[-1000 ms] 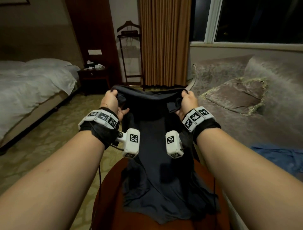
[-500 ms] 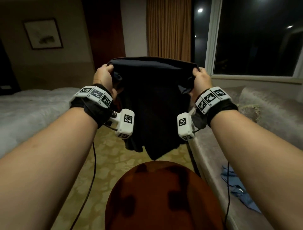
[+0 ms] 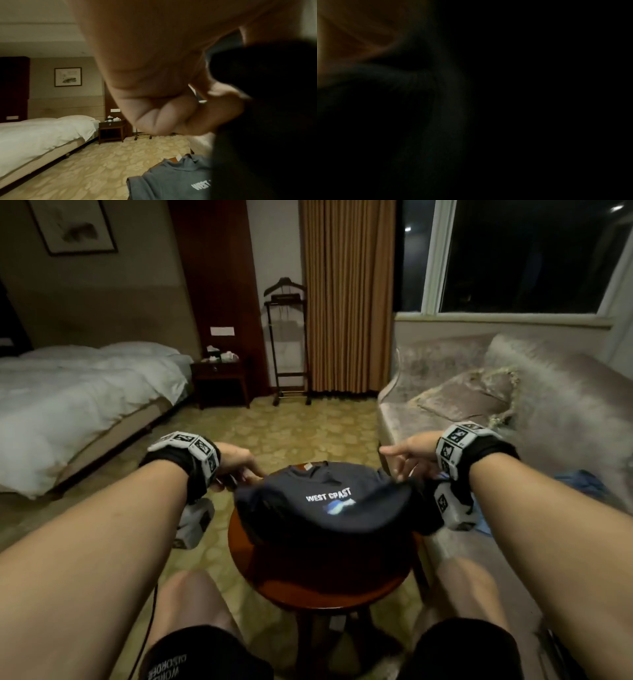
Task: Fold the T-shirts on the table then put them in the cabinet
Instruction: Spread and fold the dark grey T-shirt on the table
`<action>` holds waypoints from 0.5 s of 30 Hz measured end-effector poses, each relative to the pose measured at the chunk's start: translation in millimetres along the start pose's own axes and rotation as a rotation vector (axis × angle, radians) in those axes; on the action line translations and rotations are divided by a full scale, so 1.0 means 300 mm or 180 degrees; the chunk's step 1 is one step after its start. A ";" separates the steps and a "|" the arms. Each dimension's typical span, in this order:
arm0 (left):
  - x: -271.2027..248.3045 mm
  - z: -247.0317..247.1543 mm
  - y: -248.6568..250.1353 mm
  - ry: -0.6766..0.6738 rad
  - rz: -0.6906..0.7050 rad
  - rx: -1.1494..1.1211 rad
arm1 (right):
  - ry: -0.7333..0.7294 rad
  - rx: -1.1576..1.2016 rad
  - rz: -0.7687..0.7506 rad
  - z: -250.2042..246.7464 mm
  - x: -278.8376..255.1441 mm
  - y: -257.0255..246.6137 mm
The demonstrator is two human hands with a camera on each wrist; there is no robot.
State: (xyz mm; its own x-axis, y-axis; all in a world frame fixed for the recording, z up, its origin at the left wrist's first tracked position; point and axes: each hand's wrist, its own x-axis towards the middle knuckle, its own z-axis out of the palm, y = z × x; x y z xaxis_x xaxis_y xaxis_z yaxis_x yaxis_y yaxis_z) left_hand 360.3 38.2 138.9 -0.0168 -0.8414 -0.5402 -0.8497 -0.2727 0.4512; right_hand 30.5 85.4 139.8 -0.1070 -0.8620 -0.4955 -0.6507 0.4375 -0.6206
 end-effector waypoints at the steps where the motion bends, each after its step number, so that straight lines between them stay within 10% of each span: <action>1: 0.000 0.003 0.000 -0.0035 0.0011 -0.0027 | -0.0059 -0.0034 0.0054 0.010 0.017 0.017; 6: 0.109 -0.007 0.019 0.0623 0.0418 -0.0452 | 0.0421 0.0180 -0.0172 0.005 0.118 0.011; 15: 0.545 0.202 0.026 0.0130 0.0452 0.0677 | 0.0194 -0.1870 -0.0120 0.196 0.516 0.004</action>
State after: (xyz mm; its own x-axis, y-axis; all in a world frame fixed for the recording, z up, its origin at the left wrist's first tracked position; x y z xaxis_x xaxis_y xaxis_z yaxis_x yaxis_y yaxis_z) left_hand 319.0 -73.4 11.0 -0.1260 -0.8836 -0.4510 -0.9322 -0.0500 0.3585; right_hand 57.2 -32.5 26.7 -0.1073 -0.8950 -0.4330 -0.9603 0.2061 -0.1880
